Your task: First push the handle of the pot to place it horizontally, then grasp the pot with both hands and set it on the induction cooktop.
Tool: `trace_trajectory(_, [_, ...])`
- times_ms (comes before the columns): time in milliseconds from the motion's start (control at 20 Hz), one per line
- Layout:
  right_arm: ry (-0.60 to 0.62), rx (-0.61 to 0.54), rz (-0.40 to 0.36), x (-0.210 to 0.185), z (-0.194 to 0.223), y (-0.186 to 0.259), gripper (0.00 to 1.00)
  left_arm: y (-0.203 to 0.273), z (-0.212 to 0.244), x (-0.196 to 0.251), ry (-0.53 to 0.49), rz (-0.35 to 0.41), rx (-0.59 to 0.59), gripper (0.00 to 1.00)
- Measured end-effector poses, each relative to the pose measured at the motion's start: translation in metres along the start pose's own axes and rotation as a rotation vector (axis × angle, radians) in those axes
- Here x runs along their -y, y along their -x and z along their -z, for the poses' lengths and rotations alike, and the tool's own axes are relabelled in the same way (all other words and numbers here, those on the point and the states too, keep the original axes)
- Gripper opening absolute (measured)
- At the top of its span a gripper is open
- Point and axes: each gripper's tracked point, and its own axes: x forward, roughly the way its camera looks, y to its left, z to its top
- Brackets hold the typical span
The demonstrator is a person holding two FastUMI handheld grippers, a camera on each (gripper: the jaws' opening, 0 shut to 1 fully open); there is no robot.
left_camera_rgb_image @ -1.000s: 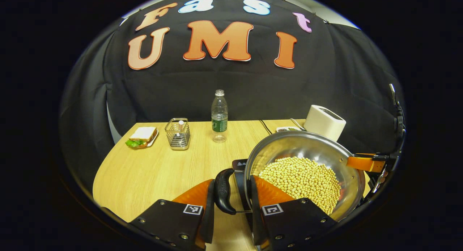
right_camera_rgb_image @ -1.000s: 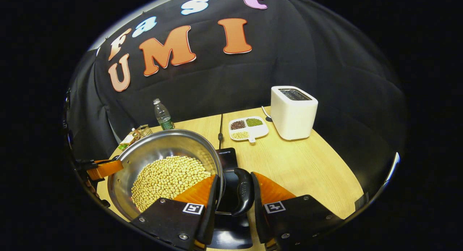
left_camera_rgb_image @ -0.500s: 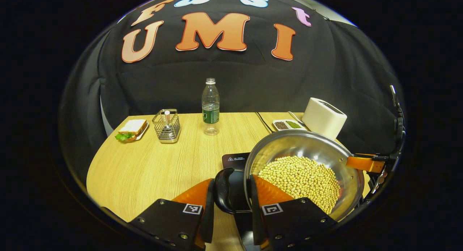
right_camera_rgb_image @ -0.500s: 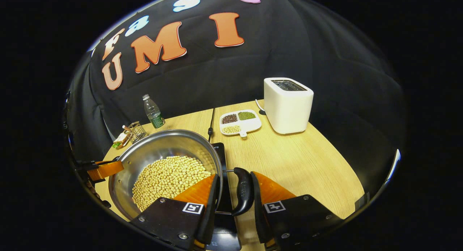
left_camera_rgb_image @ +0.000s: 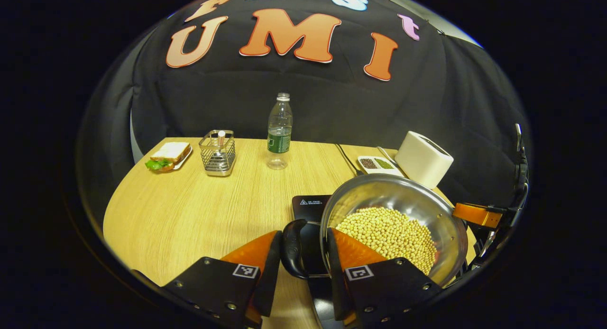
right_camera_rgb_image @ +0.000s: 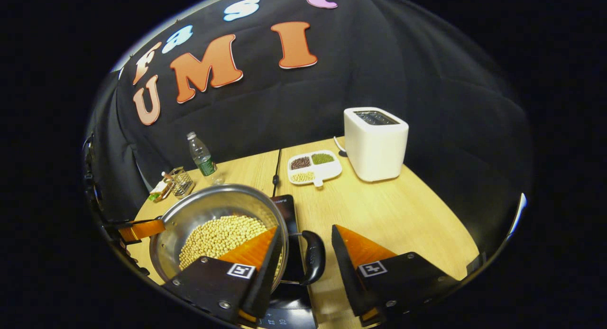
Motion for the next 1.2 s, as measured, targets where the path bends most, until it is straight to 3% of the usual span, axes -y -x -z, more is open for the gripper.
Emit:
trace_trajectory(50, [-0.004,0.015,-0.007,0.0,-0.006,0.011,0.69,0.011,-0.018,-0.003,-0.015,-0.021,0.044,0.51])
trace_trajectory(100, [-0.008,0.036,-0.012,0.0,-0.018,0.024,0.92,0.024,-0.035,-0.005,-0.023,-0.029,0.086,0.51])
trace_trajectory(150, [-0.007,0.065,-0.016,-0.001,-0.03,0.037,0.95,0.038,-0.052,-0.004,-0.019,-0.023,0.128,0.5])
trace_trajectory(200, [0.0,0.101,-0.02,-0.003,-0.043,0.05,0.95,0.054,-0.07,-0.003,-0.018,-0.013,0.174,0.46])
trace_trajectory(300, [0.032,0.179,-0.025,-0.011,-0.074,0.079,0.95,0.093,-0.111,-0.013,-0.045,-0.046,0.282,0.54])
trace_trajectory(400, [0.068,0.276,-0.03,-0.019,-0.107,0.118,0.95,0.137,-0.145,-0.023,-0.08,-0.097,0.381,0.82])
trace_trajectory(450, [0.086,0.332,-0.033,-0.023,-0.125,0.141,0.95,0.161,-0.162,-0.024,-0.084,-0.106,0.431,0.84])
trace_trajectory(550, [0.112,0.408,-0.052,-0.037,-0.151,0.183,1.0,0.203,-0.182,-0.024,-0.079,-0.116,0.496,0.84])
trace_trajectory(600, [0.119,0.434,-0.064,-0.042,-0.159,0.201,0.95,0.222,-0.193,-0.025,-0.084,-0.128,0.534,0.83])
trace_trajectory(750, [0.141,0.522,-0.063,-0.05,-0.181,0.256,0.95,0.273,-0.212,-0.032,-0.196,-0.231,0.627,0.83])
trace_trajectory(850, [0.149,0.585,-0.049,-0.049,-0.191,0.285,0.95,0.287,-0.204,-0.012,-0.211,-0.202,0.634,0.84])
trace_trajectory(1050, [0.144,0.61,-0.072,-0.056,-0.182,0.308,1.0,0.293,-0.193,-0.011,-0.18,-0.179,0.617,0.82])
trace_trajectory(1100, [0.149,0.607,-0.071,-0.055,-0.18,0.309,0.95,0.293,-0.191,-0.014,-0.17,-0.183,0.61,0.83])
trace_trajectory(1200, [0.162,0.601,-0.069,-0.055,-0.175,0.309,0.95,0.296,-0.19,-0.021,-0.151,-0.191,0.611,0.82])
